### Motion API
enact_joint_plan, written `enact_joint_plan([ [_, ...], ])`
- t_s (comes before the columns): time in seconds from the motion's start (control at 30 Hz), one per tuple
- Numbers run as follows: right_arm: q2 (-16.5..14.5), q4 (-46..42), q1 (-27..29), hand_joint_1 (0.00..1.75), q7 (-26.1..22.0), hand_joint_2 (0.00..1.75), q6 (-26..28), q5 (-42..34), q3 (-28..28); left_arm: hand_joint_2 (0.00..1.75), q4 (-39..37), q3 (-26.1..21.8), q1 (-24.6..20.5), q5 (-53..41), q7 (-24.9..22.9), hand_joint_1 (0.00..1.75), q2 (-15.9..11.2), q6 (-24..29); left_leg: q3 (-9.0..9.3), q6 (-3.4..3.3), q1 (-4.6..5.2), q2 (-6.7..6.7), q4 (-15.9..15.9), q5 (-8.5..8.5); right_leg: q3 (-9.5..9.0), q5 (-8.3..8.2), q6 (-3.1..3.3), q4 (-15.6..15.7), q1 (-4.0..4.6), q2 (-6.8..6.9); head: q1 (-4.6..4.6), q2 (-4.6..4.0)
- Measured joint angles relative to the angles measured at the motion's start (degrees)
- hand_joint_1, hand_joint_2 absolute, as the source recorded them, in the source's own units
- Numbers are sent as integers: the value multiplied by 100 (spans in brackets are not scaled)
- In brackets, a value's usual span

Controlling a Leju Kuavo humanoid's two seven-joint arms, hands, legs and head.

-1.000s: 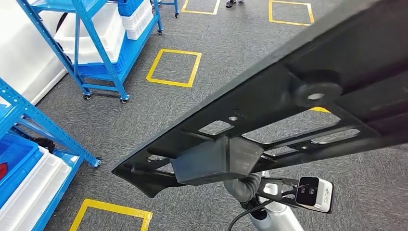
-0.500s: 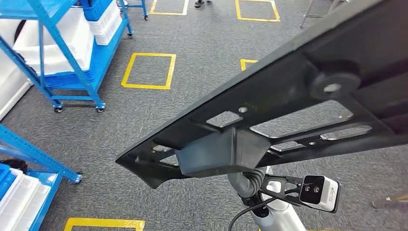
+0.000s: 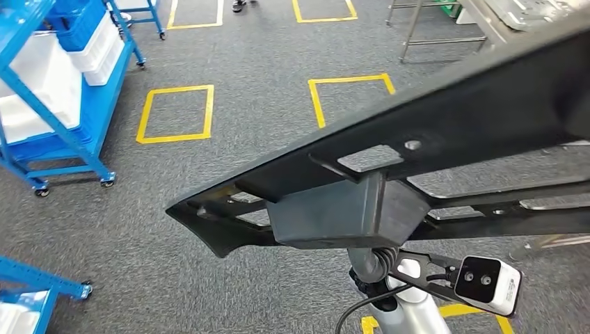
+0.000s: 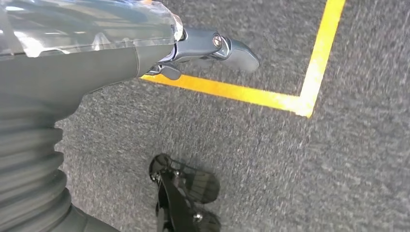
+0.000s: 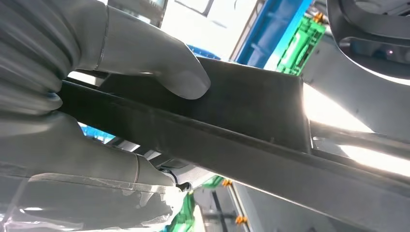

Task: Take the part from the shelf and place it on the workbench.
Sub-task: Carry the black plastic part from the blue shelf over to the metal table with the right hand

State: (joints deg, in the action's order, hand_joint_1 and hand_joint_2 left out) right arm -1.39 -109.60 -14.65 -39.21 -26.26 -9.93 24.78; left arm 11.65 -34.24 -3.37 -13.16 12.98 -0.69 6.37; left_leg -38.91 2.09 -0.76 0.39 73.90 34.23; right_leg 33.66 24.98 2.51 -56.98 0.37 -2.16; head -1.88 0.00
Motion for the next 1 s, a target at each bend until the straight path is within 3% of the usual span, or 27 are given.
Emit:
enact_joint_plan([
  [0.03, -1, -24, 33, 175, 0, 175, -26, -1, -7, 175, 0, -1, 6, 1, 6, 0, 3, -7, 26, 0, -3, -9, -129, -154, -13, 8, -5, -9, -1, -73, 0, 0],
  [0.07, -1, -45, 59, 175, 0, 175, -44, -1, -14, 175, 0, -1, 7, 2, 12, 0, 6, -13, 151, -3, -10, -49, -459, -389, -29, 21, -17, -20, -4, -144, 0, 0],
  [0.13, -1, -81, 79, 175, 0, 175, -58, -1, -24, 175, 0, -2, 9, 3, 19, 0, 8, -18, 483, -26, -33, -273, -1253, -761, -39, 53, -56, -62, -5, -273, 1, 0],
  [0.2, -1, -108, 89, 175, 0, 175, -58, -2, -33, 175, 0, -4, 5, 4, 21, 0, 9, -20, 636, -66, -34, -424, -1608, -838, -4, 61, -115, -94, -10, -383, 0, 0],
  [0.27, -1, -131, 112, 175, 0, 175, -57, -3, -52, 175, 0, -5, -8, 5, 21, 0, 11, -21, 653, -129, -21, -341, -1639, -837, 30, 49, -185, -94, -25, -470, 0, 0],
  [0.3, -1, -145, 123, 175, 0, 175, -57, -4, -62, 175, 0, -5, -16, 7, 22, 0, 14, -22, 664, -167, -22, -280, -1660, -850, 48, 74, -215, -125, -25, -415, 1, 0],
  [0.37, -1, -167, 129, 175, 0, 175, -66, -5, -73, 175, 0, -5, -20, 9, 24, 0, 20, -27, 684, -241, -29, -155, -1703, -869, 215, 298, -268, -476, -15, -133, 1, 0],
  [0.43, -2, -177, 141, 175, 0, 175, -125, -7, -85, 175, 0, -9, -1, 14, 21, 0, 23, -29, 685, -279, -8, -25, -1706, -861, 590, 661, -310, -1229, -35, 110, 1, 0],
  [0.5, -3, -178, 163, 175, 0, 175, -213, -14, -117, 175, 0, -14, 13, 19, 19, 0, 28, -29, 683, -280, 3, 114, -1704, -850, 860, 784, -340, -1735, -70, 161, 1, 0],
  [0.53, -4, -178, 169, 175, 0, 175, -241, -22, -139, 175, 0, -16, 11, 20, 17, 0, 32, -29, 688, -275, 4, 178, -1703, -843, 832, 687, -348, -1667, -84, 181, 1, 0],
  [0.57, -5, -179, 170, 175, 0, 175, -256, -29, -161, 175, 0, -17, 6, 20, 16, 0, 38, -29, 699, -265, 4, 235, -1703, -833, 677, 507, -348, -1366, -93, 222, 1, 0],
  [0.63, -19, -182, 165, 175, 0, 175, -262, -38, -196, 175, 0, -18, 1, 20, 14, 0, 52, -29, 733, -227, 17, 328, -1698, -805, 234, 180, -315, -533, -77, 432, 1, 0],
  [0.7, -43, -186, 158, 175, 0, 175, -264, -43, -218, 175, 0, -18, 1, 20, 12, 0, 60, -29, 758, -164, 32, 407, -1693, -779, 26, 88, -255, -120, -32, 555, 1, 0],
  [0.77, -56, -194, 157, 175, 0, 175, -264, -46, -232, 175, 1, -18, -10, 20, 11, 0, 72, -29, 782, -92, 28, 495, -1700, -763, 37, 90, -190, -90, -7, 462, 0, 0],
  [0.8, -61, -203, 158, 175, 0, 175, -264, -45, -238, 175, 1, -18, -18, 20, 12, 0, 79, -29, 789, -57, 17, 477, -1681, -738, 27, 77, -156, -67, -13, 408, 0, 0],
  [0.87, -81, -222, 147, 175, 0, 175, -264, -44, -245, 175, 2, -17, -23, 20, 14, 0, 91, -30, 685, -10, -8, 271, -1395, -539, -7, 45, -83, -15, -41, 304, 0, 0],
  [0.93, -104, -227, 139, 175, 0, 175, -264, -45, -246, 175, 2, -17, -3, 21, 14, 0, 95, -31, 342, 6, -20, 45, -665, -162, -17, 38, -42, -4, -39, 195, 0, 0],
  [0.97, -110, -226, 143, 175, 0, 175, -264, -45, -246, 175, 2, -17, 9, 22, 13, 0, 95, -31, 147, 10, -21, 10, -279, -13, -16, 39, -35, -6, -29, 130, 0, 0],
  [1.0, -110, -226, 148, 175, 0, 175, -264, -45, -246, 175, 2, -18, 18, 26, 12, 0, 96, -31, 17, 10, -20, -1, -42, 34, -18, 39, -31, -9, -19, 62, 0, 0],
])
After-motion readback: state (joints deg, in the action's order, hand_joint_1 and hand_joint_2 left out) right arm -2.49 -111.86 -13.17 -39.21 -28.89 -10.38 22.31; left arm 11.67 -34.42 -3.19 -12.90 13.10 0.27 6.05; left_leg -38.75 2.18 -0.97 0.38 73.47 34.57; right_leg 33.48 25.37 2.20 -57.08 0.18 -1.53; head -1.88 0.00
